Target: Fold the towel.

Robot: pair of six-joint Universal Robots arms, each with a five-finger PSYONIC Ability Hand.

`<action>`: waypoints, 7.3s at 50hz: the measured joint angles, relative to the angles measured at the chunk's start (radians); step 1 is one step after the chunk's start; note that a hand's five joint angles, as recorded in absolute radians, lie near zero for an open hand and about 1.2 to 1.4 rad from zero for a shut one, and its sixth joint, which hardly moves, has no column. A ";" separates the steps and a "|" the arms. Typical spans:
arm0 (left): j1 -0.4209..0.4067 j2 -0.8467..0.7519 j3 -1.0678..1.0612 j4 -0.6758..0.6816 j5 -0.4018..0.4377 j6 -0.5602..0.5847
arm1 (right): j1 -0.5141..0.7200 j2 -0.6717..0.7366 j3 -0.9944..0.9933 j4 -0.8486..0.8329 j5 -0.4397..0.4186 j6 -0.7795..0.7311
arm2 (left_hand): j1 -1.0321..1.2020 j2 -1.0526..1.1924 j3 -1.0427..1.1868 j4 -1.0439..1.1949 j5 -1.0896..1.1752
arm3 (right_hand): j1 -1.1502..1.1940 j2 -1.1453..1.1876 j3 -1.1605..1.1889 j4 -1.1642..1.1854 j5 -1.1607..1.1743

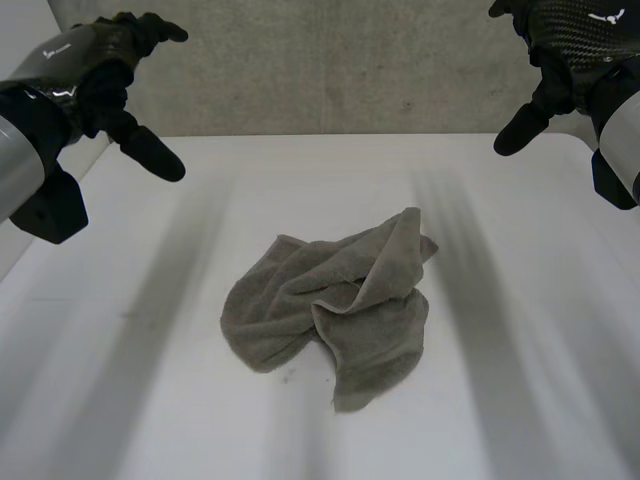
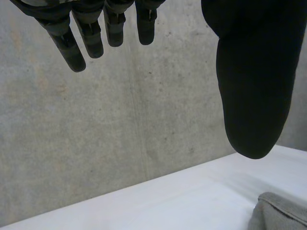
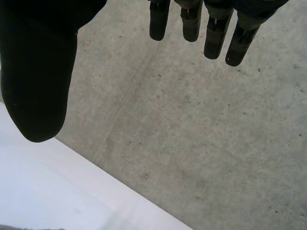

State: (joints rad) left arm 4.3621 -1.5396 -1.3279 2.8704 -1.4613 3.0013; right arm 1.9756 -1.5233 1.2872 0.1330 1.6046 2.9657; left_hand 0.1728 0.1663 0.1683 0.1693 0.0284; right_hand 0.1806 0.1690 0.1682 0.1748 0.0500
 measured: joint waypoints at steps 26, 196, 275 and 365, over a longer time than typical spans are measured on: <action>-0.051 -0.526 -0.046 0.163 -0.002 0.228 | 0.084 0.428 0.005 -0.008 -0.001 0.069 | 0.003 0.010 0.007 0.004 0.000 | 0.000 0.000 0.000 0.000 0.000; -0.003 -0.925 0.330 0.228 0.220 0.356 | 0.039 0.197 0.346 -0.281 -0.150 0.033 | 0.237 0.242 0.240 0.240 0.204 | 1.208 1.044 1.044 1.042 0.984; -0.017 -0.442 -0.470 0.616 -0.154 0.371 | -0.108 0.266 0.495 -0.224 -0.191 -0.222 | 0.301 0.304 0.302 0.299 0.266 | 1.210 1.045 1.046 1.042 0.987; 0.065 -0.029 -0.566 0.508 -0.186 0.539 | -0.143 0.068 0.312 0.019 -0.193 -0.246 | 1.000 1.051 1.047 1.047 0.987 | 1.210 1.045 1.046 1.043 0.987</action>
State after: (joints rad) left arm 4.4267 -1.5689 -1.8944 3.3786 -1.6472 3.5404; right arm 1.8328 -1.4553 1.5990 0.1517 1.4119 2.7194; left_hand 1.1725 1.2172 1.2153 1.2167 1.0155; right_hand 1.3911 1.2141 1.2146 1.2174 1.0366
